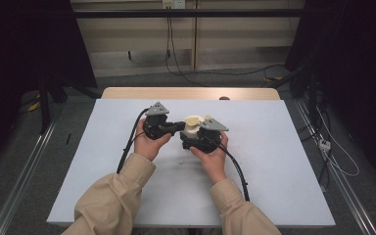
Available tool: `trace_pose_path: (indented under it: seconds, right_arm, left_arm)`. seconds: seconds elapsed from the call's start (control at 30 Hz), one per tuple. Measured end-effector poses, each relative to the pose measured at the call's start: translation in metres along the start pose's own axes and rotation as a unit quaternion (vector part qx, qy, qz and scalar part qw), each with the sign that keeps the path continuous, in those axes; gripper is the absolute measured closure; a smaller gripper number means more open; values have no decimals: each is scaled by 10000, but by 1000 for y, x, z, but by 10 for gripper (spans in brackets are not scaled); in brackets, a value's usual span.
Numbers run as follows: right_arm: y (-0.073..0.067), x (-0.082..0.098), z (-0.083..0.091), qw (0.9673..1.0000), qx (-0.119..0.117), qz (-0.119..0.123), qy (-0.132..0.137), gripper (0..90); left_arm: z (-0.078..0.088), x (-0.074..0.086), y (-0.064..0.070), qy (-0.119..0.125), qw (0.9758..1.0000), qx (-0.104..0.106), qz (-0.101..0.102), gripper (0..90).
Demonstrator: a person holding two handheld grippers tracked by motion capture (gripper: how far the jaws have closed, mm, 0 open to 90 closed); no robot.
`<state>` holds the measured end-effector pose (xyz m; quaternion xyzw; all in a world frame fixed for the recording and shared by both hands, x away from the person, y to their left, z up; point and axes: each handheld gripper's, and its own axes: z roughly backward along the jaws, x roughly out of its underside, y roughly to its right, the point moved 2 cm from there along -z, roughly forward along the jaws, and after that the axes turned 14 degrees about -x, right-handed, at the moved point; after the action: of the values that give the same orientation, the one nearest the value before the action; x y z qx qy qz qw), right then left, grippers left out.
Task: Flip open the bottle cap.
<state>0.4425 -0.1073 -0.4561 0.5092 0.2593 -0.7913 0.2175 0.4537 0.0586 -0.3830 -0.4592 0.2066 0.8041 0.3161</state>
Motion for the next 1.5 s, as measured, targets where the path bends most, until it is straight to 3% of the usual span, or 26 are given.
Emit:
trace_pose_path:
  seconds: [1.5]
  right_arm:
    - [0,0,0,10000,0,-5,-8,66]
  left_arm:
    - [-4,-16,7,69,9999,-12,-80,900]
